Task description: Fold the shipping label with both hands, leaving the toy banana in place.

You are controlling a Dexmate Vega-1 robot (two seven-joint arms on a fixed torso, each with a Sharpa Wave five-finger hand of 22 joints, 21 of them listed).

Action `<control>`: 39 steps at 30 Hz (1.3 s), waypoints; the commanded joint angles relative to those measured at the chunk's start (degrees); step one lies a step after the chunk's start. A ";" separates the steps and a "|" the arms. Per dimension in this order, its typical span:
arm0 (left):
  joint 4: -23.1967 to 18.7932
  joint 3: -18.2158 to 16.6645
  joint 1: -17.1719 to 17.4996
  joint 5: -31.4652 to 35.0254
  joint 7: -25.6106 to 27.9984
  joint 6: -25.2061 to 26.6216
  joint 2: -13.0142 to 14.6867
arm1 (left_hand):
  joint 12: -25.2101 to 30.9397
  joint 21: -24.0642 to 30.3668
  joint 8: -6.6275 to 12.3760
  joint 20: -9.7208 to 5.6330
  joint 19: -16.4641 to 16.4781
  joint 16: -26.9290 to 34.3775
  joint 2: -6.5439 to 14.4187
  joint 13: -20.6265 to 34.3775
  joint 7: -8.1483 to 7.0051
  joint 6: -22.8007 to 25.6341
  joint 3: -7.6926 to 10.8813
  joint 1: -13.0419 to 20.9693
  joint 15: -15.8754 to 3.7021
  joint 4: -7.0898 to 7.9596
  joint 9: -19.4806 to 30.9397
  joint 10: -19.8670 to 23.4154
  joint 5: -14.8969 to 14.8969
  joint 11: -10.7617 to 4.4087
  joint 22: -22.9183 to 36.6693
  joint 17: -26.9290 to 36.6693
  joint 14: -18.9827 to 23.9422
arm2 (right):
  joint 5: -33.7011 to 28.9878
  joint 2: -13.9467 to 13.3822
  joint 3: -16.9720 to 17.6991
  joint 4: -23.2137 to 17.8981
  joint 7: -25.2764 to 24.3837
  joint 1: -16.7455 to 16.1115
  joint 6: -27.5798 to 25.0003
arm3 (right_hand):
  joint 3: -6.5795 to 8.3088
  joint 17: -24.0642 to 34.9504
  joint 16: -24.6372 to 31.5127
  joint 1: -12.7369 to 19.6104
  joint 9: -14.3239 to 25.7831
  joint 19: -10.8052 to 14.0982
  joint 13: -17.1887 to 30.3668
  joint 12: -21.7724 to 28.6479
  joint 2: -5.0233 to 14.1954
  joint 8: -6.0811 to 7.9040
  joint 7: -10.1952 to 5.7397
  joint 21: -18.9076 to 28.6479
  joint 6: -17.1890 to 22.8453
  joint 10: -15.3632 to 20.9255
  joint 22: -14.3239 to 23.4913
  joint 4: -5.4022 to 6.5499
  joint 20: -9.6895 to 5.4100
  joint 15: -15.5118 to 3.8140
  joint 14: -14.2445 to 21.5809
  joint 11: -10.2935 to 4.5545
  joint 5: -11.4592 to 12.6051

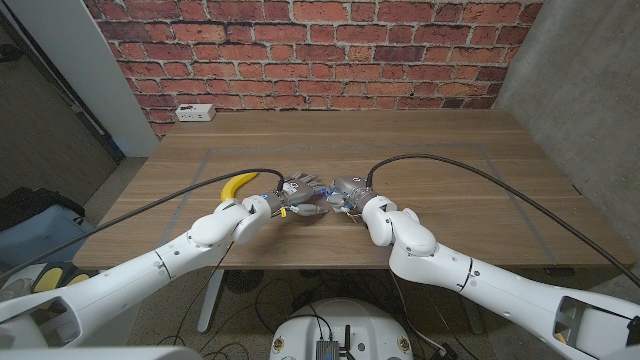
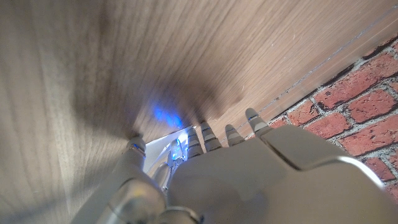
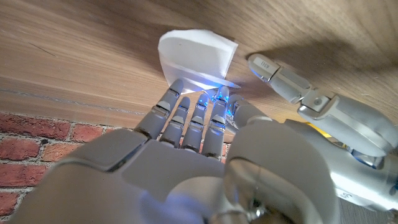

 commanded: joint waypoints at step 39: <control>0.30 0.78 -0.90 0.23 -2.16 1.17 -1.12 | -0.36 -0.77 -0.44 0.03 -4.68 -0.12 0.26 0.03 -0.61 0.15 -0.70 -0.55 -1.72 0.32 0.26 0.39 0.64 -1.64 0.23 -0.01 0.46 | -5.90 0.16 4.15 -0.58 -10.52 -7.63 -1.16 | -4.70 10.03 12.48 -3.50 0.83 11.54 3.10 7.52 0.32 5.17 6.57 4.33 17.92 20.55 1.72 4.88 2.21 -0.34 21.52 8.69 0.44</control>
